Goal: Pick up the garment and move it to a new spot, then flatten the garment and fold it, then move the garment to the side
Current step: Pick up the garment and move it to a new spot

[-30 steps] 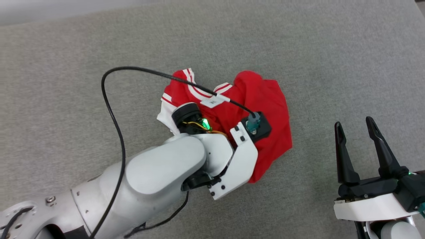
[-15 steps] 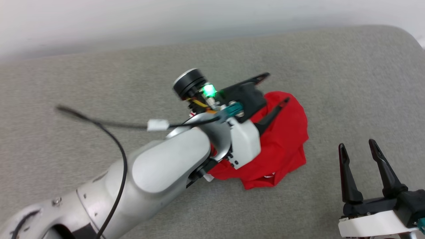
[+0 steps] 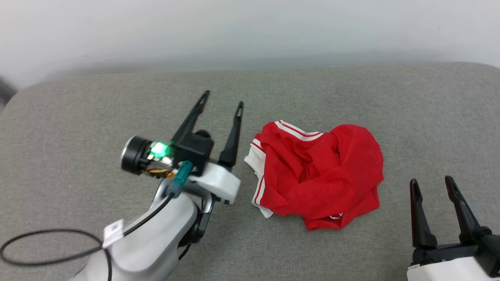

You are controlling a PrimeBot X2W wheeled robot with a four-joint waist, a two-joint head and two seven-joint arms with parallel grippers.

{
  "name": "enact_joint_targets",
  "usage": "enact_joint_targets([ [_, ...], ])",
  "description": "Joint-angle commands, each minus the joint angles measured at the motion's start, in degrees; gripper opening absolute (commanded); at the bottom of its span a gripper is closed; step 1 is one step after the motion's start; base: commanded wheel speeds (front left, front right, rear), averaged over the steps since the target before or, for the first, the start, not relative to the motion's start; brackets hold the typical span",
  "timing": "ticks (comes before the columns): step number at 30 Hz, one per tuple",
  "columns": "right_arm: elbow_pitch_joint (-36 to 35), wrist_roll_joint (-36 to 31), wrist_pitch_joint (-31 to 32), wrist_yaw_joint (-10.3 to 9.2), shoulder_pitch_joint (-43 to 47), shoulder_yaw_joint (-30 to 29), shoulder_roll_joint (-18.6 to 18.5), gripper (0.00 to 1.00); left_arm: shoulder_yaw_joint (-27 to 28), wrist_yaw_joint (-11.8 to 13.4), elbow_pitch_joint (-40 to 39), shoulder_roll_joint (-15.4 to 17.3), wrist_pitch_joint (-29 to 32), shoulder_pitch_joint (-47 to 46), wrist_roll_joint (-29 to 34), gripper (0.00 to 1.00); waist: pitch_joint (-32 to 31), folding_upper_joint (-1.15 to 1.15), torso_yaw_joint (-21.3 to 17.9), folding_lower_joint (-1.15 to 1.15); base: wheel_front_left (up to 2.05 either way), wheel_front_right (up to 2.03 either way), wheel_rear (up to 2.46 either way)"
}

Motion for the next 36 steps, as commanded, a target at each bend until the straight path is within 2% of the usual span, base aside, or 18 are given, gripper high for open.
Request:
enact_joint_targets([
  [1,-0.09,0.32,-0.12,-0.04,0.80,0.00,0.08,1.00,2.22,1.31,-1.66,0.65,-0.31,3.14,1.27,1.00,-0.65,0.00,0.72,0.00,0.00,0.00,0.00],
  [4,-0.13,1.00,-0.12,-0.04,1.13,-0.38,0.08,1.00,6.70,3.31,-4.93,1.03,-0.27,8.41,3.97,1.00,-1.35,0.00,1.48,0.00,0.00,0.00,0.00],
  [8,-0.01,1.77,-0.12,-0.04,2.10,-0.80,0.08,1.00,11.89,4.67,-7.75,0.92,-0.28,15.76,7.19,1.00,-2.45,0.00,2.12,0.00,0.00,0.00,0.00],
  [13,0.21,2.76,-0.12,-0.04,3.21,-1.23,0.09,1.00,17.71,4.36,-10.09,-0.47,-0.29,23.73,10.36,1.00,-3.89,0.00,2.71,0.00,0.00,0.00,0.00],
  [21,0.68,4.32,-0.12,-0.04,5.23,-0.98,0.09,1.00,25.56,0.48,-11.33,-4.15,-0.30,33.38,14.63,1.00,-5.94,0.00,3.22,0.00,0.00,0.00,0.00],
  [36,1.92,6.88,-0.12,-0.04,8.12,-1.18,0.09,1.00,35.68,-9.53,-11.14,-10.45,-0.30,42.45,20.49,1.00,-7.50,0.00,3.66,0.00,0.00,0.00,0.00],
])
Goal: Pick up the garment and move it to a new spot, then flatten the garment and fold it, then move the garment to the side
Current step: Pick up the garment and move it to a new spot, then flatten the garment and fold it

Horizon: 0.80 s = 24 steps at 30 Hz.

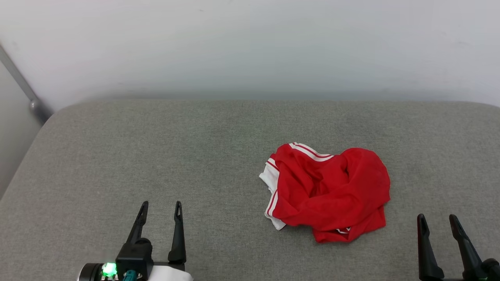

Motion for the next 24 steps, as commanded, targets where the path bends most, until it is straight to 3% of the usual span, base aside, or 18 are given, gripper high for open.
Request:
enact_joint_targets([
  [1,0.21,0.26,-0.12,-0.04,0.86,-0.04,0.07,1.00,1.19,-1.13,-0.17,-0.83,-0.15,1.09,0.74,1.00,-0.12,0.00,-0.03,0.00,0.00,0.00,0.00],
  [10,0.52,1.08,-0.12,-0.04,1.59,0.44,0.07,1.00,5.12,-5.67,0.58,-4.06,-0.15,3.01,3.67,1.00,-0.42,0.00,0.13,0.00,0.00,0.00,0.00],
  [24,-0.41,0.14,-0.12,-0.04,0.30,0.06,0.07,1.00,8.51,-9.06,1.19,-6.58,-0.15,3.77,6.43,1.00,-0.61,0.00,0.21,0.00,0.00,0.00,0.00],
])
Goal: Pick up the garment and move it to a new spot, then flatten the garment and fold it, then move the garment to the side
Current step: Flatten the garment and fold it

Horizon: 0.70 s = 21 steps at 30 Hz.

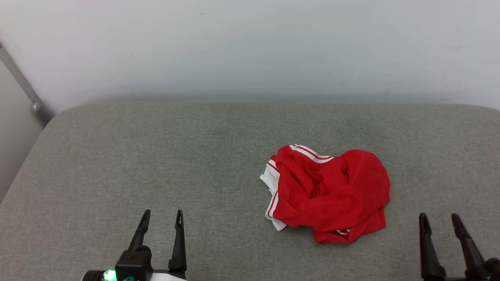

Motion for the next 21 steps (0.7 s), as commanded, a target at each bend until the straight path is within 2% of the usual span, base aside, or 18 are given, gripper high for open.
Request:
enact_joint_targets([
  [1,-0.68,-0.76,-0.12,-0.04,-0.91,-0.43,0.07,1.00,0.43,-0.32,0.08,-0.12,-0.15,0.60,0.56,1.00,0.05,0.00,0.00,0.00,0.00,0.00,0.00],
  [5,-3.61,-2.68,-0.12,-0.04,-4.18,-1.71,0.08,1.00,0.92,-0.84,0.06,-0.67,-0.15,0.17,1.05,1.00,0.37,0.00,0.03,0.00,0.00,0.00,0.00],
  [10,-7.82,-8.23,-0.11,-0.04,-12.08,-1.55,-0.19,1.00,1.45,-1.23,-0.18,-1.16,-0.15,-0.83,1.52,1.00,1.49,0.00,-0.22,0.00,0.00,0.00,0.00],
  [14,-6.81,-8.44,-0.11,-0.04,-20.12,-0.10,-4.47,1.00,1.84,-1.35,-0.72,-1.35,-0.15,-1.66,1.80,1.00,3.15,0.00,-0.45,0.00,0.00,0.00,0.00],
  [18,-0.02,-7.09,-0.07,-0.04,-27.99,4.54,-12.26,1.00,2.43,-1.54,-1.32,-1.50,-0.15,-2.78,1.92,1.00,5.34,0.00,-0.44,0.00,0.00,0.00,0.00],
  [21,5.16,-3.42,5.12,-0.04,-34.69,9.79,-19.04,1.00,2.83,-1.54,-1.74,-1.66,-0.15,-3.73,2.07,1.00,7.08,0.00,-0.30,0.00,0.00,0.00,0.00],
])
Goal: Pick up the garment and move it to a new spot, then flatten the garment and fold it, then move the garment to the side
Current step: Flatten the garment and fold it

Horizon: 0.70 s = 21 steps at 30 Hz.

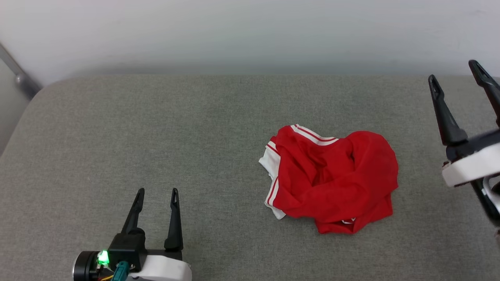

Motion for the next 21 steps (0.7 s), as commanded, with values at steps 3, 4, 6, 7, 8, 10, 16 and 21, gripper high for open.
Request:
enact_joint_targets([
  [3,3.93,7.03,11.53,-0.04,-6.87,7.70,-7.77,1.00,0.60,0.03,-0.76,-0.12,-0.15,-1.67,0.15,1.00,2.83,0.00,0.16,0.00,0.00,0.00,0.00],
  [4,4.74,9.68,15.70,-0.04,-8.33,10.17,-9.77,1.00,0.70,0.03,-0.93,-0.18,-0.15,-2.00,0.15,1.00,3.36,0.00,0.21,0.00,0.00,0.00,0.00],
  [6,4.60,15.03,23.97,-0.04,-11.86,15.53,-14.31,1.00,0.85,0.03,-1.34,-0.24,-0.15,-2.65,0.17,1.00,4.65,0.00,0.33,0.00,0.00,0.00,0.00],
  [7,4.44,17.54,27.81,-0.06,-13.27,17.79,-16.26,1.00,0.88,0.05,-1.53,-0.26,-0.15,-3.04,0.18,1.00,5.33,0.00,0.38,0.00,0.00,0.00,0.00],
  [8,4.47,20.32,32.06,-0.06,-14.30,20.24,-18.05,1.00,0.82,0.06,-1.74,-0.31,-0.15,-3.47,0.20,1.00,6.01,0.00,0.47,0.00,0.00,0.00,0.00],
  [10,3.94,25.20,39.61,-0.05,-16.62,24.32,-21.13,1.00,0.55,0.25,-2.26,-0.39,-0.15,-4.18,0.25,1.00,7.44,0.00,0.73,0.00,0.00,0.00,0.00],
  [16,3.27,33.43,56.11,-0.05,-23.77,33.66,-26.98,1.00,-0.24,0.09,-3.24,-0.50,-0.15,-7.55,-0.11,1.00,12.38,0.00,2.24,0.00,0.00,0.00,0.00],
  [21,5.64,36.35,62.99,-0.05,-27.63,38.04,-27.04,1.00,-1.44,0.57,-4.27,-0.56,-0.15,-10.02,-0.67,1.00,15.97,0.00,4.08,0.00,0.00,0.00,0.00],
])
